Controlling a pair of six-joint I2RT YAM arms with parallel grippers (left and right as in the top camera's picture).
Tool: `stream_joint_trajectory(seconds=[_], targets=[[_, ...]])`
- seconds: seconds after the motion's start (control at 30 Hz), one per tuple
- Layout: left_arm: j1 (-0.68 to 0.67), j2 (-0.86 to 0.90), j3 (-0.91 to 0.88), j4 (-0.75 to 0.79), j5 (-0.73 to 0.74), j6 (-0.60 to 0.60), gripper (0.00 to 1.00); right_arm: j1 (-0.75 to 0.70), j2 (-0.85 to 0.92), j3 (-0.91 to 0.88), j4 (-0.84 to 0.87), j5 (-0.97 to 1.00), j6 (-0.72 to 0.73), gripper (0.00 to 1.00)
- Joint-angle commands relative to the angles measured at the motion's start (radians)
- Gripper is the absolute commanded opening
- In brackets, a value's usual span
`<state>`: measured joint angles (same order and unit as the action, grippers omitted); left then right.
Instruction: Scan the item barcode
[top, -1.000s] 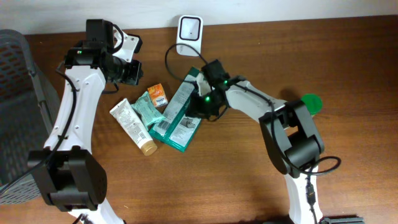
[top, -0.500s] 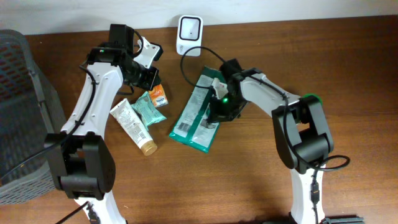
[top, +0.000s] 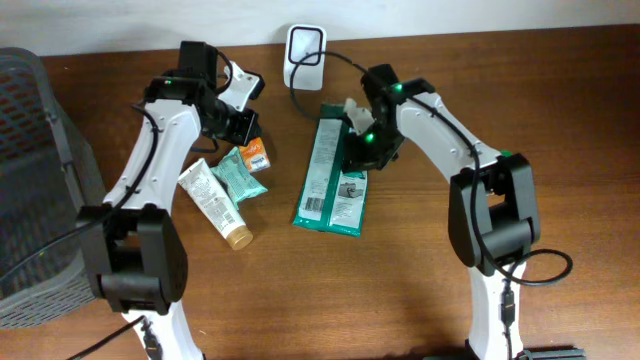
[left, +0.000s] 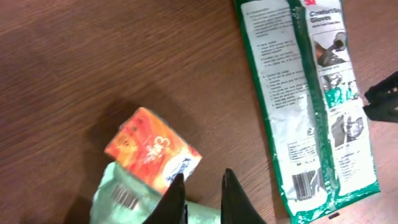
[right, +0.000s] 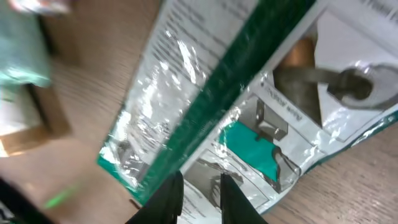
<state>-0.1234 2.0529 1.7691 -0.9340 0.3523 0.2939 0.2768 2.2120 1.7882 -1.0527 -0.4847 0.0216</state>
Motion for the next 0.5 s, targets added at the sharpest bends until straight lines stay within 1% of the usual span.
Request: stream_joint_trajectory(seconds=[0.0,0.1,0.17,0.33,0.4,0.47], targets=[[-0.006,0.064,-0.001,0.022,0.104,0.014,0.08,-0.067,0.008,0.019,-0.013,-0.100,0.030,0.20],[-0.029,0.120,-0.001,0.038,0.105,0.015,0.06,-0.112,0.008,0.019,-0.016,-0.113,0.040,0.21],[-0.053,0.151,-0.001,0.043,0.105,0.038,0.04,-0.138,0.008,0.018,-0.026,-0.106,0.039,0.28],[-0.107,0.169,-0.001,0.043,0.102,0.084,0.03,-0.188,0.008,0.018,-0.036,-0.100,0.039,0.34],[-0.120,0.182,-0.001,0.043,0.085,0.083,0.03,-0.194,0.008,0.017,-0.043,-0.066,0.039,0.39],[-0.122,0.204,-0.001,0.042,0.058,0.083,0.02,-0.193,0.008,0.016,-0.053,-0.034,0.039,0.40]])
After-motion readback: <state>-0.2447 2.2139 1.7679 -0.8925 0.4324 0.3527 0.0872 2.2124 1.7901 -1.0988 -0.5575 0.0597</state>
